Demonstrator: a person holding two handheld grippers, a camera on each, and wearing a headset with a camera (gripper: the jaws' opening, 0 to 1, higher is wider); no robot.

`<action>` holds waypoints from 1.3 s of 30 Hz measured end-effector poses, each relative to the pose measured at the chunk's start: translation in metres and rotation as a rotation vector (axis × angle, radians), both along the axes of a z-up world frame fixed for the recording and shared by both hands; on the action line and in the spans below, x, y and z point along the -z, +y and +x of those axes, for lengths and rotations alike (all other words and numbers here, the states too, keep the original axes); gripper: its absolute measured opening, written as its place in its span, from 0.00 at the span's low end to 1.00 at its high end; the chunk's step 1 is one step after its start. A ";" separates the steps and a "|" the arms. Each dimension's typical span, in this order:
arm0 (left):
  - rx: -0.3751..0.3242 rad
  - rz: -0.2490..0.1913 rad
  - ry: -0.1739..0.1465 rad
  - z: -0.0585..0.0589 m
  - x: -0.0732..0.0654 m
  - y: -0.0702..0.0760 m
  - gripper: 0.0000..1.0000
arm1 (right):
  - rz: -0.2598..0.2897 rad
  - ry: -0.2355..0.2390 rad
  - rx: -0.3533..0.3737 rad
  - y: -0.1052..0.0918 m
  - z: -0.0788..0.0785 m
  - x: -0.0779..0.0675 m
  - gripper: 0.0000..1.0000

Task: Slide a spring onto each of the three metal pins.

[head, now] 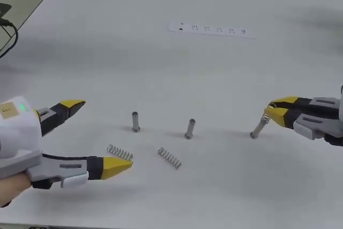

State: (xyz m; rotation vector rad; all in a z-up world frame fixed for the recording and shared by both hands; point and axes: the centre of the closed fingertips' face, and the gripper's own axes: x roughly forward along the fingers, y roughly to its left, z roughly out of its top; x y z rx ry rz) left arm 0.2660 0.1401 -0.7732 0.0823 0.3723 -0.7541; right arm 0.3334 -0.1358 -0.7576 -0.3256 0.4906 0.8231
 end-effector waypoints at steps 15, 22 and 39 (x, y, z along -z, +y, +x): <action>-0.001 0.000 0.010 -0.003 0.004 0.000 0.98 | -0.001 0.056 0.004 0.000 -0.003 0.023 0.08; -0.006 -0.005 0.003 -0.001 0.002 0.000 0.98 | -0.020 0.075 -0.001 0.002 -0.007 0.036 0.08; 0.000 -0.004 0.004 -0.001 0.001 -0.001 0.98 | -0.082 0.113 -0.023 0.002 -0.018 0.053 0.11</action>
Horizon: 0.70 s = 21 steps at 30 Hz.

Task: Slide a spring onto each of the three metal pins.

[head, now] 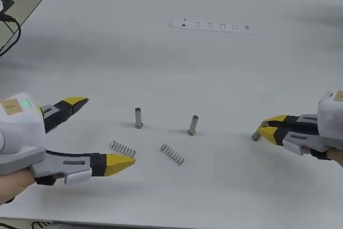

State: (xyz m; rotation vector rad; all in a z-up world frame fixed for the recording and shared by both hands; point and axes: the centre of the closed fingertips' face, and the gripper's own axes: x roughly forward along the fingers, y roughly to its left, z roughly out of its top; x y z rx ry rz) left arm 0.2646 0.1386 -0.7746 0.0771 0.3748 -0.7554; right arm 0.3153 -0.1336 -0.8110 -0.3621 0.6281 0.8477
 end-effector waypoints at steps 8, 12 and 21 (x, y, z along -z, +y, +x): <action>0.000 -0.001 0.003 -0.002 0.000 0.001 0.98 | 0.017 -0.021 0.008 0.002 -0.001 -0.005 0.21; -0.001 -0.004 0.004 -0.002 0.000 0.001 0.98 | 0.040 -0.040 0.016 0.003 -0.002 -0.012 0.27; 0.008 -0.005 0.002 0.000 -0.003 -0.002 0.98 | 0.078 -0.073 0.014 0.003 -0.007 -0.024 0.36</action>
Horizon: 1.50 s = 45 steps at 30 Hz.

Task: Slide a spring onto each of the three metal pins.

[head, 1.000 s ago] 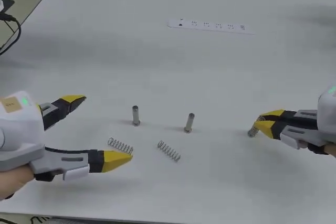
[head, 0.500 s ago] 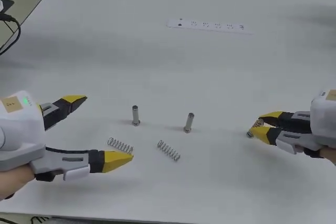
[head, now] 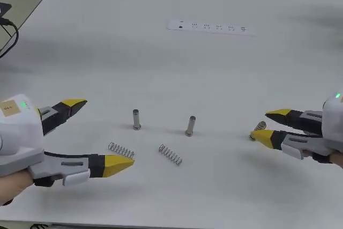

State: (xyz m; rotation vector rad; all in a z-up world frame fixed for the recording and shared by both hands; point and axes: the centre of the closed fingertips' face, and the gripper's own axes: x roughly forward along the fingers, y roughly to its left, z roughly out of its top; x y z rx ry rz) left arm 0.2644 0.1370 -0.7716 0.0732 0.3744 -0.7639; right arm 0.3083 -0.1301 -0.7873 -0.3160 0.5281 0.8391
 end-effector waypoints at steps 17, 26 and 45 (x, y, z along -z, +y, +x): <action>0.012 0.002 -0.005 0.001 -0.005 0.000 0.98 | 0.056 -0.033 -0.025 0.013 -0.015 -0.029 0.39; 0.013 0.002 -0.007 0.001 -0.006 0.001 0.98 | 0.055 -0.051 -0.070 0.025 -0.023 -0.041 0.37; 0.003 -0.002 -0.006 -0.002 -0.008 0.005 0.98 | 0.061 -0.018 -0.244 0.087 -0.041 -0.042 0.32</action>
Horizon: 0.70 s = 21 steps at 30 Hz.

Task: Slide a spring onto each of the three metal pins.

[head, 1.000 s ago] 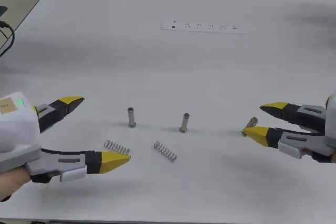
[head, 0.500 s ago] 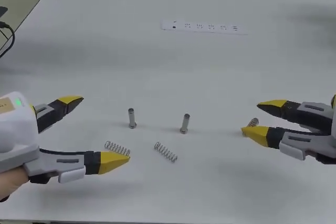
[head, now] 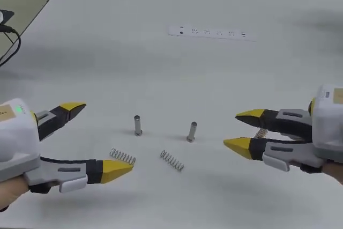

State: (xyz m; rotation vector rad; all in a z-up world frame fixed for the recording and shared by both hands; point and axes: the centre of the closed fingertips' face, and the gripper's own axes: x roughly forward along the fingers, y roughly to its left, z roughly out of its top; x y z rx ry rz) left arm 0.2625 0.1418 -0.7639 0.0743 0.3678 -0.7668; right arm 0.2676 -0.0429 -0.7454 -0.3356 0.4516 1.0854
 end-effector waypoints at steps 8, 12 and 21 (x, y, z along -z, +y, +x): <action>-0.002 0.003 0.004 -0.002 0.001 0.000 0.98 | 0.000 0.018 -0.057 0.020 -0.006 0.005 0.31; -0.002 0.001 0.007 -0.002 0.001 0.000 0.98 | -0.010 0.038 -0.087 0.029 -0.010 0.012 0.30; 0.001 0.001 0.007 -0.002 0.002 -0.001 0.98 | -0.047 0.090 -0.149 0.053 -0.018 0.034 0.28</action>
